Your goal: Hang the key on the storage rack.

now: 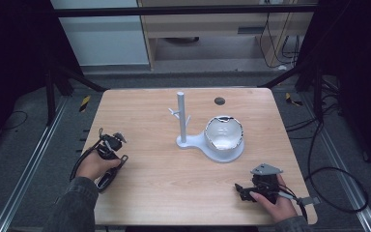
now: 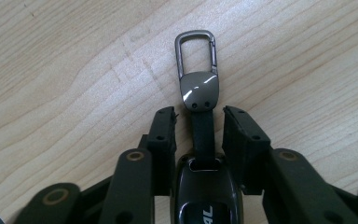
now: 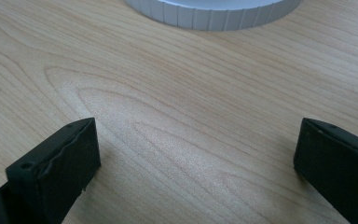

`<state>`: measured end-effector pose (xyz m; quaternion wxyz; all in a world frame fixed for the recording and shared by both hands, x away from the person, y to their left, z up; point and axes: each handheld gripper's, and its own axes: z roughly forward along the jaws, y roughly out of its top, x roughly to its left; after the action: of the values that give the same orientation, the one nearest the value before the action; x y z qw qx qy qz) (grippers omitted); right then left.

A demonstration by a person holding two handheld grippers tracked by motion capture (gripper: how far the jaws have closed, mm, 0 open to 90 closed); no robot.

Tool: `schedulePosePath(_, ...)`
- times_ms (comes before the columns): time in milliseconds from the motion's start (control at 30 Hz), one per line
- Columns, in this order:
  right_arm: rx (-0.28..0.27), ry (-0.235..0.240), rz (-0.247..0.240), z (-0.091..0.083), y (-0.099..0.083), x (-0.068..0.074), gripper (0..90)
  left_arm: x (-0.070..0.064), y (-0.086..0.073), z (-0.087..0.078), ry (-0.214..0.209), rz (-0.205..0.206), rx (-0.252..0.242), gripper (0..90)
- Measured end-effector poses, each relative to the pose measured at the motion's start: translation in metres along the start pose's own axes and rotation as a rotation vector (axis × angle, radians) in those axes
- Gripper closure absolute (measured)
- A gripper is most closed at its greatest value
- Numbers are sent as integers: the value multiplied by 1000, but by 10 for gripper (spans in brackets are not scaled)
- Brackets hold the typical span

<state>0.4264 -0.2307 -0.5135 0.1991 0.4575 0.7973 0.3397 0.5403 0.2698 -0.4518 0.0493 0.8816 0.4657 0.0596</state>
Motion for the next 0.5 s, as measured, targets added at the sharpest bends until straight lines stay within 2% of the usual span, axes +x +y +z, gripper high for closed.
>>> schedulePosePath(500,0,-1,1,0,0,0,7,1,0,4,-13,-4,16,708)
